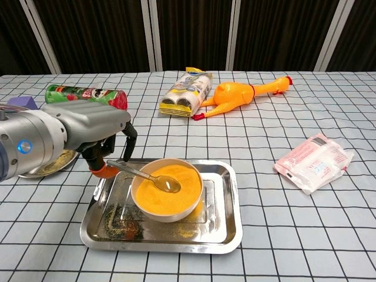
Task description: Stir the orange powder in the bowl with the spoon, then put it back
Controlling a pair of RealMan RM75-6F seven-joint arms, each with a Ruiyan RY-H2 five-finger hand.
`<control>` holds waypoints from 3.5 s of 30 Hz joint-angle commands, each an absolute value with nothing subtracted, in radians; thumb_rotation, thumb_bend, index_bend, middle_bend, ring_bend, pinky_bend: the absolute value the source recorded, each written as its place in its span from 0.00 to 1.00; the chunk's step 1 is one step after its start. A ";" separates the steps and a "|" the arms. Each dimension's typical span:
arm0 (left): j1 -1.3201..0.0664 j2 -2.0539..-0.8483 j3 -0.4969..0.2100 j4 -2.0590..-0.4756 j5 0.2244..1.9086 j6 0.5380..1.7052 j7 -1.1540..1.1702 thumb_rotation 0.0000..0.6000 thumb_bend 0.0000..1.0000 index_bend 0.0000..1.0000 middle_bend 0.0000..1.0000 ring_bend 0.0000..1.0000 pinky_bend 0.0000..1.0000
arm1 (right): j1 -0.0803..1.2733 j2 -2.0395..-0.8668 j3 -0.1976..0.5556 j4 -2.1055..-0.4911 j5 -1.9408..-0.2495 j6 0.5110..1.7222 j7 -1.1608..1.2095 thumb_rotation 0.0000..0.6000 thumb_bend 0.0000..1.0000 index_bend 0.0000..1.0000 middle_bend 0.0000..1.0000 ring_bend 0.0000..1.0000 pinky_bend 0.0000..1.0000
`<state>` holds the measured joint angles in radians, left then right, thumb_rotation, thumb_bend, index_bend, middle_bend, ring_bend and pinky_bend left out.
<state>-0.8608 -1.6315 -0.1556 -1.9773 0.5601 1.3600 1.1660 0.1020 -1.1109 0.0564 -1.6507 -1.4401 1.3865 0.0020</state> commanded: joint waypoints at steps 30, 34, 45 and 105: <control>-0.911 -1.679 -0.138 -1.933 0.518 1.384 1.147 1.00 0.54 0.48 0.95 0.89 0.84 | 0.103 -1.110 0.055 -1.653 -1.438 1.383 0.009 1.00 0.40 0.00 0.00 0.00 0.00; -0.915 -1.680 -0.130 -1.930 0.515 1.387 1.152 1.00 0.55 0.49 0.95 0.89 0.84 | 0.102 -1.110 0.055 -1.654 -1.438 1.383 0.011 1.00 0.40 0.00 0.00 0.00 0.00; -0.920 -1.685 -0.123 -1.928 0.519 1.392 1.145 1.00 0.55 0.50 0.95 0.89 0.84 | 0.102 -1.110 0.055 -1.653 -1.438 1.383 0.011 1.00 0.40 0.00 0.00 0.00 0.00; -0.986 -1.658 0.071 -1.734 1.013 1.327 1.450 1.00 0.84 0.72 1.00 0.92 0.88 | 0.105 -1.103 0.056 -1.661 -1.429 1.370 0.040 1.00 0.40 0.00 0.00 0.00 0.00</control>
<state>-0.9847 -1.6559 0.0712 -1.7362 1.0107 1.3298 1.4470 0.1046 -1.1028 0.0562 -1.6605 -1.4290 1.3695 0.0404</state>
